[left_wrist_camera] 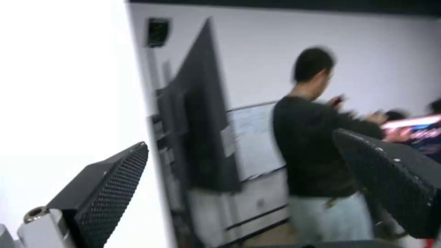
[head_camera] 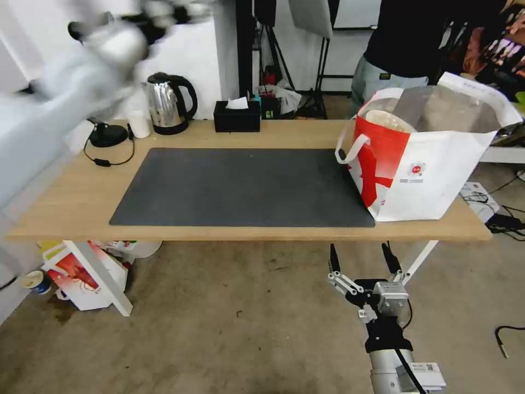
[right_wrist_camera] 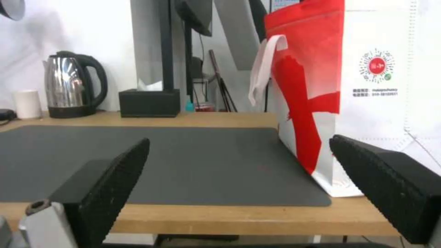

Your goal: Pick up the trash from the table and place it into the takeout bag.

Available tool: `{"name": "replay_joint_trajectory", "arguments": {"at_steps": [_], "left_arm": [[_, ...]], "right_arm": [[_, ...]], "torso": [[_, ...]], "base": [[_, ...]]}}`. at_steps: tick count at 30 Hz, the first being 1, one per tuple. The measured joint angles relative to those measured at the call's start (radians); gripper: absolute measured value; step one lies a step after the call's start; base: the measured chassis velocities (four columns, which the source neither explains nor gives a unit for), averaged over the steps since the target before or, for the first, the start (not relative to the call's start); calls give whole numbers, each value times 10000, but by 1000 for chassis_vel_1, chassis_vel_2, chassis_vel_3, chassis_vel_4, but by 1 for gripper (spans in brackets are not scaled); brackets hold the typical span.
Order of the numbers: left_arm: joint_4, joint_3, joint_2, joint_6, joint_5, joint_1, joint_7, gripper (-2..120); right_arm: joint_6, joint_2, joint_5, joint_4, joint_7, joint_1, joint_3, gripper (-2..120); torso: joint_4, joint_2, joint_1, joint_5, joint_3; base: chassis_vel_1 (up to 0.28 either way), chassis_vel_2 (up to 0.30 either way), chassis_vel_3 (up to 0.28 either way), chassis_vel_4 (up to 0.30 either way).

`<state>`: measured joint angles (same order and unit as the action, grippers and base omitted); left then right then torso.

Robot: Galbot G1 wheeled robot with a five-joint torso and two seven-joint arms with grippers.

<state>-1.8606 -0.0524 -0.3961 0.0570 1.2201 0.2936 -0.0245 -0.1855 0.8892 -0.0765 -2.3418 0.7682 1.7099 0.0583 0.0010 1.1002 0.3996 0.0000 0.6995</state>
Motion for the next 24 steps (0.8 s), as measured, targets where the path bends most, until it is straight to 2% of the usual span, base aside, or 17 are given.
{"name": "replay_joint_trajectory", "arguments": {"at_steps": [1,2,3,6,7,9,13,14,15,16,17,20,21,23,24], "left_arm": [[-63,-647,84,185,-195,889,0,100],[-63,-647,84,185,-195,889,0,100],[-193,-1650,110,324,-421,2142,-1,100],[-763,-4341,-218,378,-887,5261,41,100],[-763,-4341,-218,378,-887,5261,41,100],[-1218,-5822,-702,379,-1301,7083,56,100],[-1508,-6428,-1119,375,-1556,7794,63,100],[-2072,-6975,-1806,280,-1941,8369,83,100],[-2452,-7371,-2195,210,-2152,8727,87,100],[-2452,-7371,-2195,210,-2152,8727,87,100],[-2723,-7681,-2544,146,-2365,9084,87,100],[-3493,-8622,-4018,105,-3351,10659,-51,100],[-3493,-8622,-4018,105,-3351,10659,-51,100],[-3771,-8867,-4911,221,-4054,11418,-231,100],[-3808,-8884,-5017,243,-4159,11507,-255,100]], "right_arm": [[0,0,0,0,0,0,-1,100],[0,0,0,0,0,0,-1,100],[0,0,0,0,0,0,0,100],[1,0,0,0,0,0,-1,100],[1,0,0,0,0,0,-1,100],[1,-1,-1,0,1,2,0,100],[1,0,0,0,0,0,-1,100],[1,-1,0,0,0,0,0,100],[1,-1,0,0,0,0,0,100],[1,-1,0,0,0,0,0,100],[1,-1,0,0,0,-1,-1,100],[1,0,0,0,0,0,0,100],[1,0,0,0,0,0,0,100],[2,0,-1,0,0,0,-1,100],[1,0,-1,0,0,0,-1,100]], "torso": [[-3,0,-1,-3,1],[-3,0,-1,-3,1],[-11,-1,2,-14,4],[-18,-2,4,6,3],[-18,-2,4,6,3],[-8,-1,2,-3,3],[-5,-1,2,1,3],[-16,-2,4,-4,4],[-20,-2,4,4,4],[-20,-2,4,4,4],[-17,-3,3,9,3],[-8,-2,3,4,3],[-8,-2,3,4,3],[-1,-2,2,-4,3],[-1,-2,2,-5,3]], "base": [[0,0,0,0],[0,0,0,0],[0,0,0,0],[0,0,0,0],[0,0,0,0],[0,0,0,0],[0,0,0,0],[0,0,0,0],[0,0,0,0],[0,0,0,0],[0,0,0,0],[0,0,0,0],[0,0,0,0],[0,0,0,0],[0,0,0,0]]}}
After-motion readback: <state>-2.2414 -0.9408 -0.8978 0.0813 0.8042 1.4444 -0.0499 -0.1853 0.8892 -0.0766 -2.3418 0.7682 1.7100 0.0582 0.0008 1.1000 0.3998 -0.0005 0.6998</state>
